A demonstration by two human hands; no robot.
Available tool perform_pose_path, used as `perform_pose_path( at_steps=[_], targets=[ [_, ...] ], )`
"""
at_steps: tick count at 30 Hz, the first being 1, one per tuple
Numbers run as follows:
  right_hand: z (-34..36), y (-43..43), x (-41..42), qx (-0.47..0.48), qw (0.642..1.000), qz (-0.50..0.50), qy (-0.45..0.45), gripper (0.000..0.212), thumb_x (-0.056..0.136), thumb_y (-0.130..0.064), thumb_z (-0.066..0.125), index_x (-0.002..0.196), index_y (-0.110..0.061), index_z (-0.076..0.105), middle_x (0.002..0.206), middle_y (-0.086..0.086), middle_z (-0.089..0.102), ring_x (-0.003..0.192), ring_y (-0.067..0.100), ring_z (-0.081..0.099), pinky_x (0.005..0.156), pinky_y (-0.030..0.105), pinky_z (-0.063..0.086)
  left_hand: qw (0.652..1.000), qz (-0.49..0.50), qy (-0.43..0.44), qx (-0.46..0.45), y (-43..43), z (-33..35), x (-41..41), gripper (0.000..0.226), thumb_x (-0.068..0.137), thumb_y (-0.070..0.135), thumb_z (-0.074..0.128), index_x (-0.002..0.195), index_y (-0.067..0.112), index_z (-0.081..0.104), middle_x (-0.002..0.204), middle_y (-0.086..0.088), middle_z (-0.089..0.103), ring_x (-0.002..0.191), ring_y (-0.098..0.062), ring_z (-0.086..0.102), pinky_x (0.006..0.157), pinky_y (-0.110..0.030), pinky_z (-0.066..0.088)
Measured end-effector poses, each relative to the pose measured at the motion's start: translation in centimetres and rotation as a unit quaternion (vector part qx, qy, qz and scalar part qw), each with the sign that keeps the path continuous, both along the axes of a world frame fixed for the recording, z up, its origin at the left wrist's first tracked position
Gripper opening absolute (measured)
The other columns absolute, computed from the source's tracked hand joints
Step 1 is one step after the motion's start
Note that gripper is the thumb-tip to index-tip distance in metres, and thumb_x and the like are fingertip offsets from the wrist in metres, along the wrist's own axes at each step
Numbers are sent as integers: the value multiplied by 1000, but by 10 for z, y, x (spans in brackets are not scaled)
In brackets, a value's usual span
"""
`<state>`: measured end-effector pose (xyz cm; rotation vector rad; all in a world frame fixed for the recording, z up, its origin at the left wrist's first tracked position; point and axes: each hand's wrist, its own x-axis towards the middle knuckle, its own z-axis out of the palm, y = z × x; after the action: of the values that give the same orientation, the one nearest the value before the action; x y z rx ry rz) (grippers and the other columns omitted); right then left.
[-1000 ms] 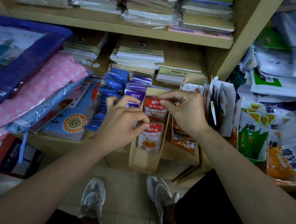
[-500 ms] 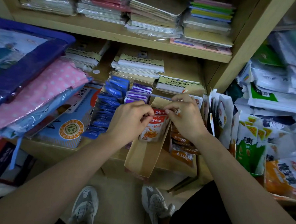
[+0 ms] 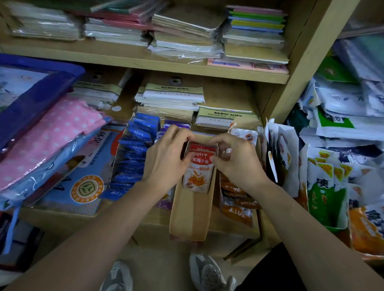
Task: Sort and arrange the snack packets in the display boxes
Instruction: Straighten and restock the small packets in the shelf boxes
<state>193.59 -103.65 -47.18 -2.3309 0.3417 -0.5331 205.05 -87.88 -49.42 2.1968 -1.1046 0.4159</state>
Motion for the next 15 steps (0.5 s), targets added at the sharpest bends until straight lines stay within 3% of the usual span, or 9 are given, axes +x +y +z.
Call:
perform_pose_path(
  at_steps=[2,5,10,15],
  targets=[
    [1,2,0,15,1000,-3,0,33,87,-6,74,114,-23,63,106,-10,65,99,-2,61,78,14,55,1000,4,6,-6,0,0,1,35,84,29,79,113,20,62,112,1,60,82,-18,65,66,-35,55],
    [1,3,0,21,1000,-11,-11,39,86,-3,75,111,-27,57,106,-10,63,99,2,61,77,17,56,1000,3,-21,-5,1,-1,0,30,86,29,77,112,20,65,106,2,65,87,-18,66,71,-39,58],
    [3,3,1,17,999,-46,-8,45,85,-8,77,108,-29,45,96,-18,55,90,1,61,71,16,52,999,-23,-32,5,10,-1,-4,32,86,30,73,114,17,66,112,-2,61,97,-18,64,69,-30,55],
    [5,3,5,27,998,-58,27,64,81,-17,83,131,-23,44,100,-13,63,91,5,62,78,26,56,993,-112,-32,8,45,8,-10,25,89,37,67,107,20,70,106,5,63,100,-12,59,77,-36,56]
  ],
)
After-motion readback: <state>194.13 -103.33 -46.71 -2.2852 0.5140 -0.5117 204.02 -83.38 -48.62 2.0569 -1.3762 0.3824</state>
